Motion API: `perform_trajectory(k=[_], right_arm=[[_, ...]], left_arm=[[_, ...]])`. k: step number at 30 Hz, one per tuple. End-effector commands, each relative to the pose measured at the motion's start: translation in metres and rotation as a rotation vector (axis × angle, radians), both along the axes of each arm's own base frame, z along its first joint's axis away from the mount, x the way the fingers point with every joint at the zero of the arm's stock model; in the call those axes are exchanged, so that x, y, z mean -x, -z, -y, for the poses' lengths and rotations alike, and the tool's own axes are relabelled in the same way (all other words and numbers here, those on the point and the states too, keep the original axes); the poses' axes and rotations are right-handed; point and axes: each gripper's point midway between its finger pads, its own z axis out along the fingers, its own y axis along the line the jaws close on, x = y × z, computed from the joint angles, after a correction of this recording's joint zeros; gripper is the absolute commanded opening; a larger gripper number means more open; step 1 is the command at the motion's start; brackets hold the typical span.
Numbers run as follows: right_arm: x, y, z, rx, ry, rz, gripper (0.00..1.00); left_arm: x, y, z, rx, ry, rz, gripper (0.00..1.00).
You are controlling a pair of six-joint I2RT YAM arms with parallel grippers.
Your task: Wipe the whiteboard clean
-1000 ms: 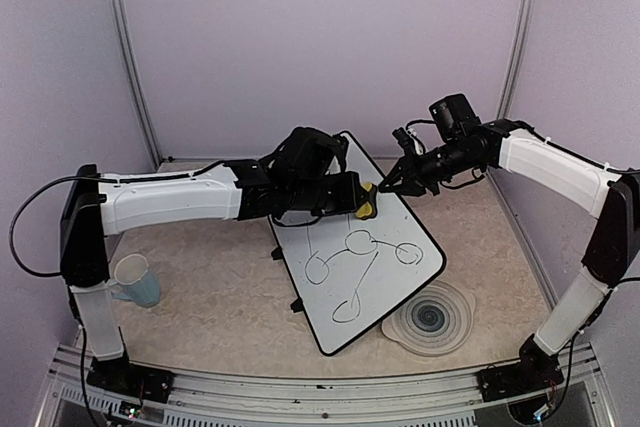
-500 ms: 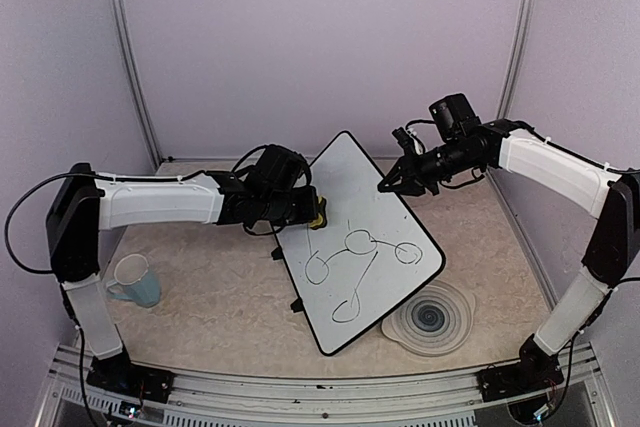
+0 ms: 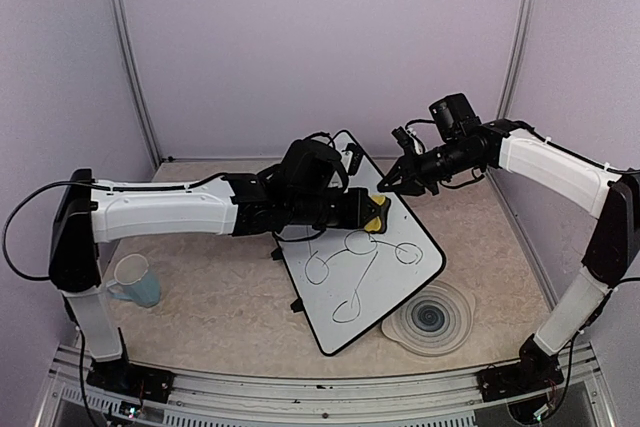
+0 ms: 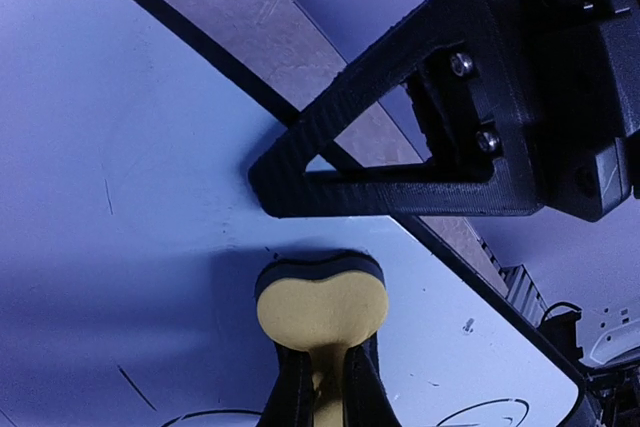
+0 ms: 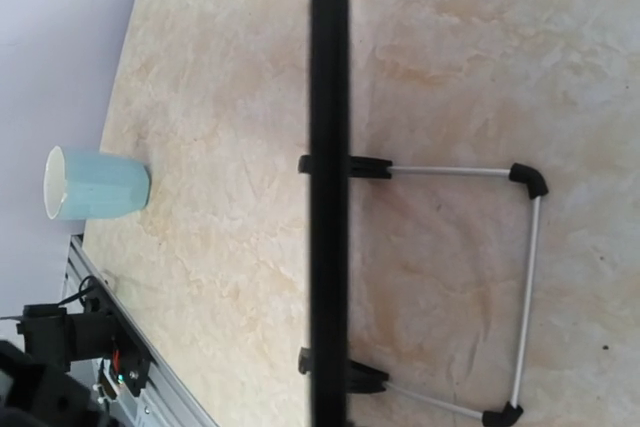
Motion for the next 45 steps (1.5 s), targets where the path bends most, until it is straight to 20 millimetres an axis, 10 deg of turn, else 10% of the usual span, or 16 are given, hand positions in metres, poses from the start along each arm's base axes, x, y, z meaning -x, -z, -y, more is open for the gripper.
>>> perform_trajectory(k=[1,10,22,29,35,45], right_arm=[[0.004,-0.012,-0.020,-0.047,-0.099,0.099,0.00],[0.005,-0.012,-0.018,-0.041,-0.095,0.103,0.00],[0.003,-0.011,-0.018,-0.036,-0.089,0.107,0.00],[0.000,-0.010,-0.018,-0.037,-0.084,0.114,0.00],[-0.001,-0.011,-0.018,-0.035,-0.077,0.117,0.00],[-0.004,-0.007,-0.016,-0.021,-0.060,0.110,0.00]], left_arm=[[-0.004,0.057,-0.019,-0.076,-0.027,-0.093,0.00],[-0.020,0.137,-0.114,-0.189,-0.248,-0.217,0.00],[-0.070,0.173,-0.177,-0.234,-0.444,-0.319,0.00],[-0.084,0.147,-0.149,-0.178,-0.361,-0.253,0.00],[-0.033,0.119,-0.091,-0.121,-0.147,-0.207,0.00],[0.012,0.138,-0.082,-0.080,-0.111,-0.290,0.00]])
